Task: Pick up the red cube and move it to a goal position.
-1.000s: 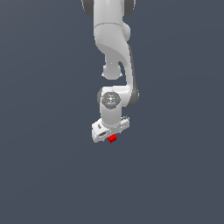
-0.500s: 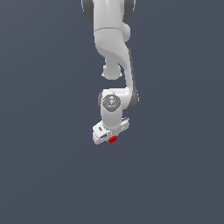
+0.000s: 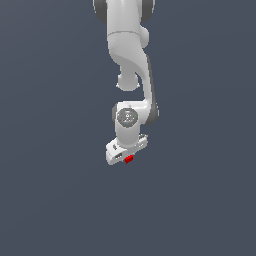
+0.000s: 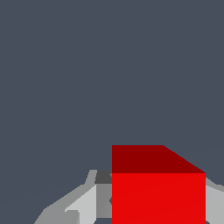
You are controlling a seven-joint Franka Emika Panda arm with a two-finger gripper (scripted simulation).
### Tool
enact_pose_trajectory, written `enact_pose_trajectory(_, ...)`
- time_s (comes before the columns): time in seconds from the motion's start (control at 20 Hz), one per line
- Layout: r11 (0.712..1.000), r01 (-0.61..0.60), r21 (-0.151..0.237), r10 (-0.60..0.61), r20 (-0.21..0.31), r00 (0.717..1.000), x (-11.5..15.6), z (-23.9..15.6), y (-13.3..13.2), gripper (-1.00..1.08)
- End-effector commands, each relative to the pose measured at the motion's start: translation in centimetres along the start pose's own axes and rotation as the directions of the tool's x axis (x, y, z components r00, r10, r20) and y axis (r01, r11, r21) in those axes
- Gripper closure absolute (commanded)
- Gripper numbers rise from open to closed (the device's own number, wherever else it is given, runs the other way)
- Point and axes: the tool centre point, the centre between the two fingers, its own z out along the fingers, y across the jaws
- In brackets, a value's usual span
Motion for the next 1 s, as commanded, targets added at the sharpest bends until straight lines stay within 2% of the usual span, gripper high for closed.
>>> enact_pose_trajectory(0.0, 1.0, 0.0, 0.0, 0.0, -0.001, 1.0, 0.0, -0.3, 0.0, 1.08)
enact_pose_trajectory(0.45, 1.0, 0.0, -0.001, 0.0, -0.001, 1.0, -0.9, -4.3, 0.4, 1.08)
enact_pose_trajectory(0.95, 1.0, 0.001, -0.001, -0.001, 0.0, 1.0, -2.9, -14.1, 1.2, 1.08)
